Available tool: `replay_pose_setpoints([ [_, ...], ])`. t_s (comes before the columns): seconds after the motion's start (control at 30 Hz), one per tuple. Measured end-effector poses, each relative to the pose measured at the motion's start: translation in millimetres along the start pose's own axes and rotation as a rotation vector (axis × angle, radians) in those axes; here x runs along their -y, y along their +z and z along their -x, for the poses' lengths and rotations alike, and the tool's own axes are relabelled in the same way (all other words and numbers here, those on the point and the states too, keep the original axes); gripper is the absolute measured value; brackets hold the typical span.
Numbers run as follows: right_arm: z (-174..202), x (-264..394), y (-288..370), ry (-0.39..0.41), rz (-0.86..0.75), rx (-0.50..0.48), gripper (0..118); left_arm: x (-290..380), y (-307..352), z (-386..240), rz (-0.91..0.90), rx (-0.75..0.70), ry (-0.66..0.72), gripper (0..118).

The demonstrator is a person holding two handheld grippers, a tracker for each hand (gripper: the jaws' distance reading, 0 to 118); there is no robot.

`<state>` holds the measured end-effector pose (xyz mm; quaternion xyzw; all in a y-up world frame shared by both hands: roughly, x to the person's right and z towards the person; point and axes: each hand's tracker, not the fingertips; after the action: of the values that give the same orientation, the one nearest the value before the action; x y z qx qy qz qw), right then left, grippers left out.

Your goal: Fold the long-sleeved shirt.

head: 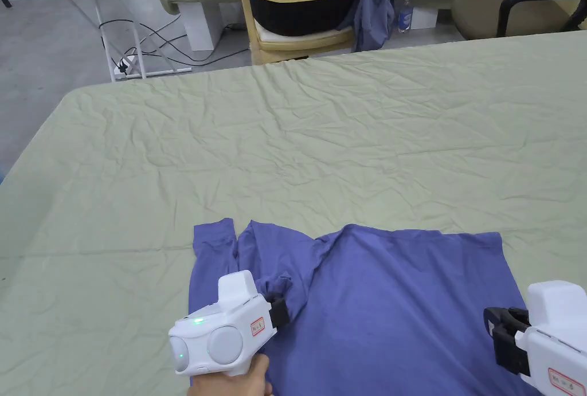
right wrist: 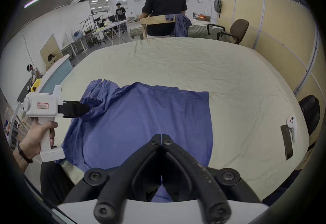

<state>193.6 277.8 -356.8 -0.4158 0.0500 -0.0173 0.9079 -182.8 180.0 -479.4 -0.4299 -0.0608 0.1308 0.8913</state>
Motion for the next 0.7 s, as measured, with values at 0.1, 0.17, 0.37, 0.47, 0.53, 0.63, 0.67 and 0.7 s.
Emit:
replay_pose_setpoints([
  [0.1,0,0,-2,-0.006,0.007,-0.005,1,-2,-8,-2,0.109,0.008,-0.049,85],
  [0.17,-1,0,-3,-0.01,0.011,-0.008,1,-1,0,-6,0.088,0.028,-0.07,83],
  [0.37,-3,-4,7,0.002,-0.013,0.005,1,-14,71,-15,-0.059,-0.041,-0.173,83],
  [0.47,-4,-7,16,0.004,-0.049,0.021,1,-16,113,-12,-0.105,-0.053,-0.157,83],
  [0.53,-6,-9,23,-0.006,-0.071,0.019,1,-16,135,-8,-0.134,-0.064,-0.16,82],
  [0.63,-7,-11,35,-0.026,-0.091,0.001,1,-13,161,-2,-0.124,-0.066,-0.175,55],
  [0.67,-5,-11,38,-0.018,-0.099,0.008,1,-11,168,0,-0.12,-0.066,-0.179,39],
  [0.7,-3,-10,42,-0.006,-0.108,0.019,1,-7,176,1,-0.12,-0.063,-0.186,26],
])
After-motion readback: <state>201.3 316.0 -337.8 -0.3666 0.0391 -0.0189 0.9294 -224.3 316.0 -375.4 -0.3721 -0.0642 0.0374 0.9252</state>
